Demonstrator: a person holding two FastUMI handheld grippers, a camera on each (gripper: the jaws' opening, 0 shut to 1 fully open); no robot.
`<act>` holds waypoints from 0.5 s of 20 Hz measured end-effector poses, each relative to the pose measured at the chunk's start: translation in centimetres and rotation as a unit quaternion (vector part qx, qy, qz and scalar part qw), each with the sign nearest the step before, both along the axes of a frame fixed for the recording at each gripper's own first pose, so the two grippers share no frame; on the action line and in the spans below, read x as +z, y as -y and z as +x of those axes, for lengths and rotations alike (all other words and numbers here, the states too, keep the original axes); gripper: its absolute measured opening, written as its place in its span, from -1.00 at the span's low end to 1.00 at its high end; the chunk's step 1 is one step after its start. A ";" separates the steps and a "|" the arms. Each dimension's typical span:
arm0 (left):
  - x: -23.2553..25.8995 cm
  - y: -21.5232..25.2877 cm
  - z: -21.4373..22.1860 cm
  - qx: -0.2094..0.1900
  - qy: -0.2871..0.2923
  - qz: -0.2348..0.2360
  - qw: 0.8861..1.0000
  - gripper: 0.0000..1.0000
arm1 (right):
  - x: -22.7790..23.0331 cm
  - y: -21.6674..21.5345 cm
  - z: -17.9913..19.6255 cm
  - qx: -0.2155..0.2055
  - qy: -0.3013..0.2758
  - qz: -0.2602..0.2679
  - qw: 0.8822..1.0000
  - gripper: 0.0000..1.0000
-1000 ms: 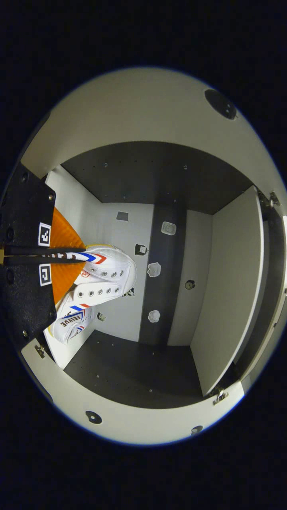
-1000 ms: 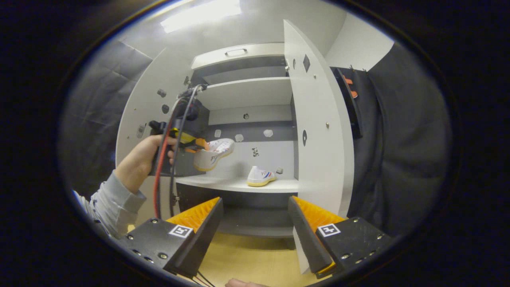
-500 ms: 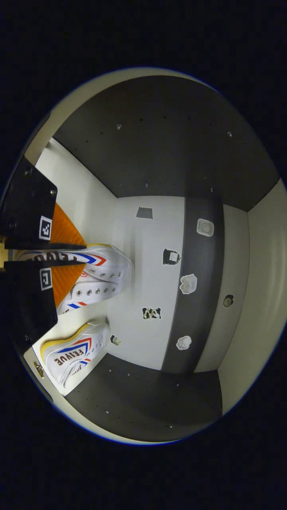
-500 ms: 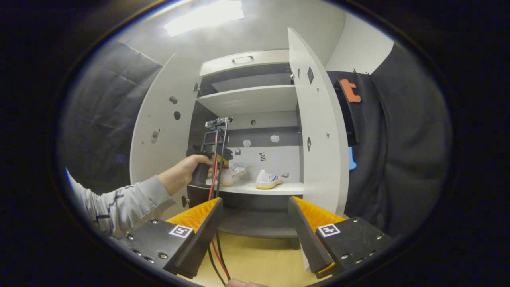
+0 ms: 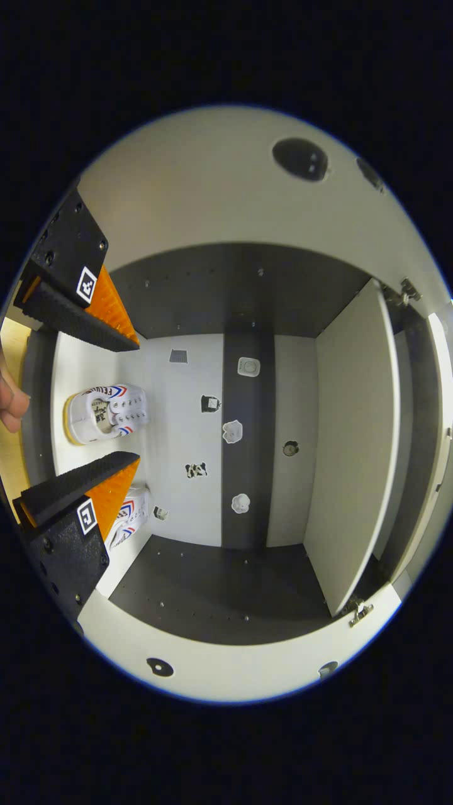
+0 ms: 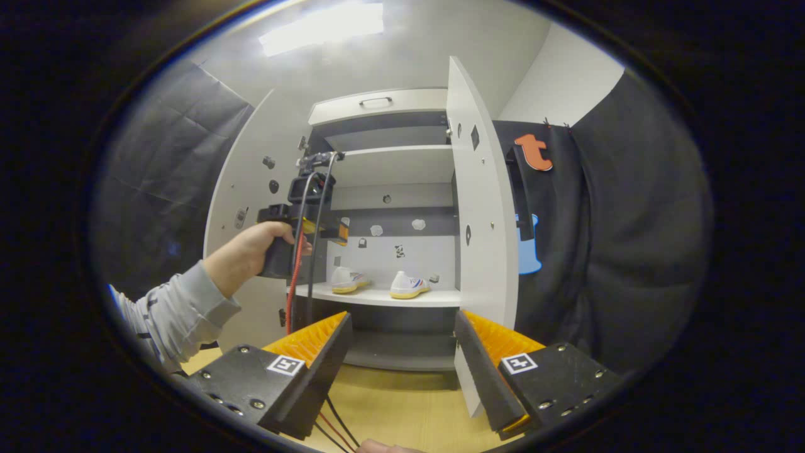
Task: Grab one shoe with the right hand and put it into the shoe cabinet, grab the other shoe with the left hand and put it into the shoe cabinet; then close the right door with the right hand and the left door with the left hand.
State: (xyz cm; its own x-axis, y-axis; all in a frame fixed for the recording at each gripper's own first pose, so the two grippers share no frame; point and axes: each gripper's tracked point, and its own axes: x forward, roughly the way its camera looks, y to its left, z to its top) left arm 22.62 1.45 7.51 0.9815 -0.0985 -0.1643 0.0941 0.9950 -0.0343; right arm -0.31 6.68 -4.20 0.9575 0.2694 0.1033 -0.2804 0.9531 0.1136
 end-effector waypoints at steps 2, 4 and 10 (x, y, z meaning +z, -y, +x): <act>0.7 -0.7 -4.1 -0.006 0.006 -0.006 1.000 0.94 | 0.2 0.2 -0.9 -0.006 0.004 -0.003 1.000 0.96; 0.8 -2.0 -8.1 -0.012 0.012 -0.008 1.000 0.94 | 0.2 0.5 -1.7 -0.013 0.005 -0.006 1.000 0.96; -2.2 -6.1 -18.1 -0.012 0.023 -0.004 1.000 0.93 | -0.4 3.0 -4.1 -0.051 0.003 -0.028 0.998 0.96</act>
State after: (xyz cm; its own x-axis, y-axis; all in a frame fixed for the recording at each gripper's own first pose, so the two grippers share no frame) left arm 4.57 7.57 5.26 0.9853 -0.1235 -0.1177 0.1201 0.9921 -0.0363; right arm -4.36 3.67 -4.64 0.9796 0.1762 0.0966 -0.1823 0.9815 0.0583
